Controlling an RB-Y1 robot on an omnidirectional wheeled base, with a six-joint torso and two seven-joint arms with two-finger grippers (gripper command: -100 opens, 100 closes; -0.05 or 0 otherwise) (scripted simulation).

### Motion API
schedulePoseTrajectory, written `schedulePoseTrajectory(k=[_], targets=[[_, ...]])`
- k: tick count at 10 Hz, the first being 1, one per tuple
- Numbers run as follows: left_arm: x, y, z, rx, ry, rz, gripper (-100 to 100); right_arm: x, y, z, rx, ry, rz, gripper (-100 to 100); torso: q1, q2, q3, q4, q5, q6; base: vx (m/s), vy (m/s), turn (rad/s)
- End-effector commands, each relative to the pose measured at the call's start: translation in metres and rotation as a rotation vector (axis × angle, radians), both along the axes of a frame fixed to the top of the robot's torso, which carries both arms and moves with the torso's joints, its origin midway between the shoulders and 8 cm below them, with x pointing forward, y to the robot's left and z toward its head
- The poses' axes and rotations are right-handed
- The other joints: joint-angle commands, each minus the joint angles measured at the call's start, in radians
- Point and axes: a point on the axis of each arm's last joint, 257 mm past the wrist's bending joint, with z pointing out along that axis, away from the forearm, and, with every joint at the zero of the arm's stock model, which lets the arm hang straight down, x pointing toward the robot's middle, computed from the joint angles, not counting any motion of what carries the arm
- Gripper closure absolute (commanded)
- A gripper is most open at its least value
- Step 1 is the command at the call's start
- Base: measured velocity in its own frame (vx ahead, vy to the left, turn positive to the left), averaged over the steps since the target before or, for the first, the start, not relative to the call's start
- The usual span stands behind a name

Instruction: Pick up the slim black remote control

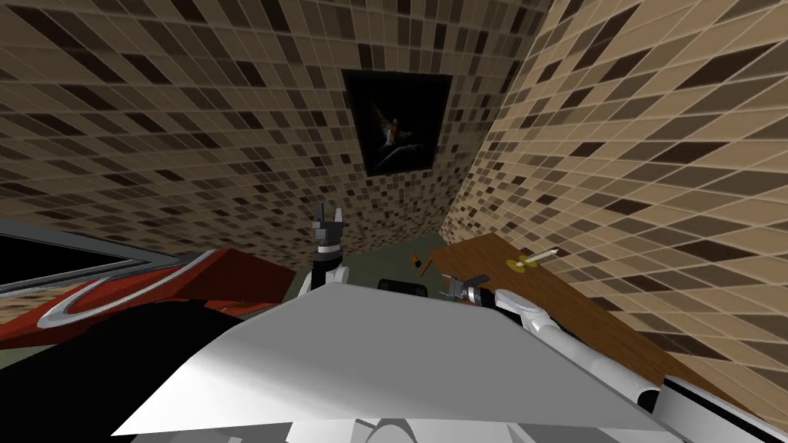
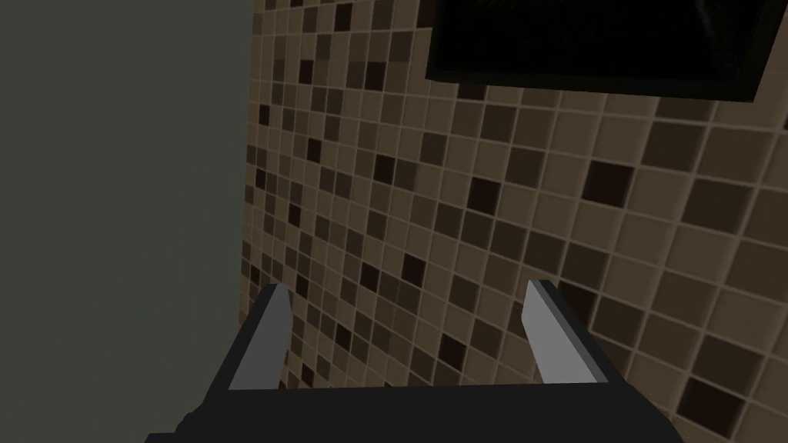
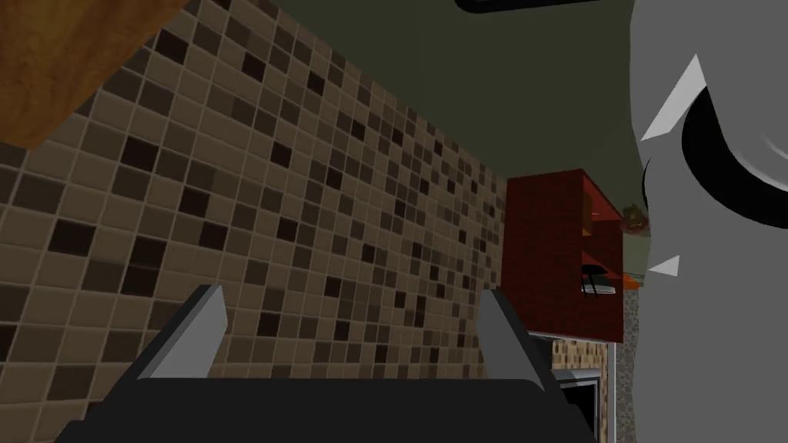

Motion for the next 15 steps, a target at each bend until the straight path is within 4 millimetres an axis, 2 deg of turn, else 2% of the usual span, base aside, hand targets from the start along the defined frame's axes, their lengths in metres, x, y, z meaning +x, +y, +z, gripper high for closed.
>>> schedulePoseTrajectory(k=[1, 2, 3, 4, 5, 6, 8, 11, 12, 13, 14, 15], targets=[[0.0, 0.0, 0.0, 0.0, 0.0, 0.0, 0, -0.017, -0.034, -0.015, -0.102, 0.023, 0.047, -100, 0.0, 0.0, 0.0, 0.0, 0.0, 0.0, 0.003, -0.051, 0.331], [0.0, 0.0, 0.0, 0.0, 0.0, 0.0, 0, -0.029, -0.063, -0.024, -0.181, 0.036, 0.081, -100, 0.001, -0.001, 0.0, 0.0, 0.0, -0.001, 0.011, -0.072, 0.429], [0.0, 0.0, 0.0, 0.0, 0.0, 0.0, 0, -0.03, -0.062, -0.024, -0.18, 0.039, 0.084, -100, 0.0, -0.001, -0.001, 0.0, 0.0, -0.001, -0.001, -0.069, 0.13], [0.0, 0.0, 0.0, 0.0, 0.0, 0.0, 0, -0.043, -0.09, -0.032, -0.254, 0.057, 0.118, -100, 0.0, -0.001, 0.0, 0.0, 0.0, 0.001, -0.014, -0.053, 0.264], [0.0, 0.0, 0.0, 0.0, 0.0, 0.0, 0, -0.043, -0.09, -0.032, -0.254, 0.057, 0.118, -100, 0.001, 0.0, 0.0, 0.0, 0.0, 0.0, -0.007, -0.043, 0.13], [0.0, 0.0, 0.0, 0.0, 0.0, 0.0, 0, -0.055, -0.117, -0.037, -0.323, 0.074, 0.151, -100, 0.002, 0.0, 0.0, 0.0, 0.0, 0.001, -0.004, -0.043, 0.261], [0.0, 0.0, 0.0, 0.0, 0.0, 0.0, 0, -0.055, -0.117, -0.037, -0.323, 0.074, 0.151, -100, 0.002, -0.001, -0.001, 0.0, 0.0, 0.001, 0.001, -0.029, 0.056], [0.0, 0.0, 0.0, 0.0, 0.0, 0.0, 0, -0.088, -0.185, -0.044, -0.491, 0.123, 0.237, -100, 0.001, -0.001, -0.001, 0.0, 0.0, 0.0, -0.003, -0.055, 0.318], [0.0, 0.0, 0.0, 0.0, 0.0, 0.0, 0, -0.088, -0.185, -0.044, -0.491, 0.123, 0.237, -100, 0.0, -0.001, 0.0, 0.0, 0.0, 0.0, -0.007, -0.061, 0.089], [0.0, 0.0, 0.0, 0.0, 0.0, 0.0, 0, -0.097, -0.203, -0.044, -0.533, 0.138, 0.261, -100, 0.001, -0.001, -0.001, 0.0, 0.0, 0.001, 0.0, -0.045, 0.142], [0.0, 0.0, 0.0, 0.0, 0.0, 0.0, 0, -0.097, -0.203, -0.044, -0.533, 0.138, 0.261, -100, 0.002, -0.001, -0.001, 0.0, 0.0, 0.0, 0.001, -0.031, 0.1], [0.0, 0.0, 0.0, 0.0, 0.0, 0.0, 0, -0.113, -0.23, -0.044, -0.597, 0.162, 0.299, -100, 0.003, -0.001, -0.001, 0.0, 0.0, 0.001, 0.0, -0.038, 0.231]])
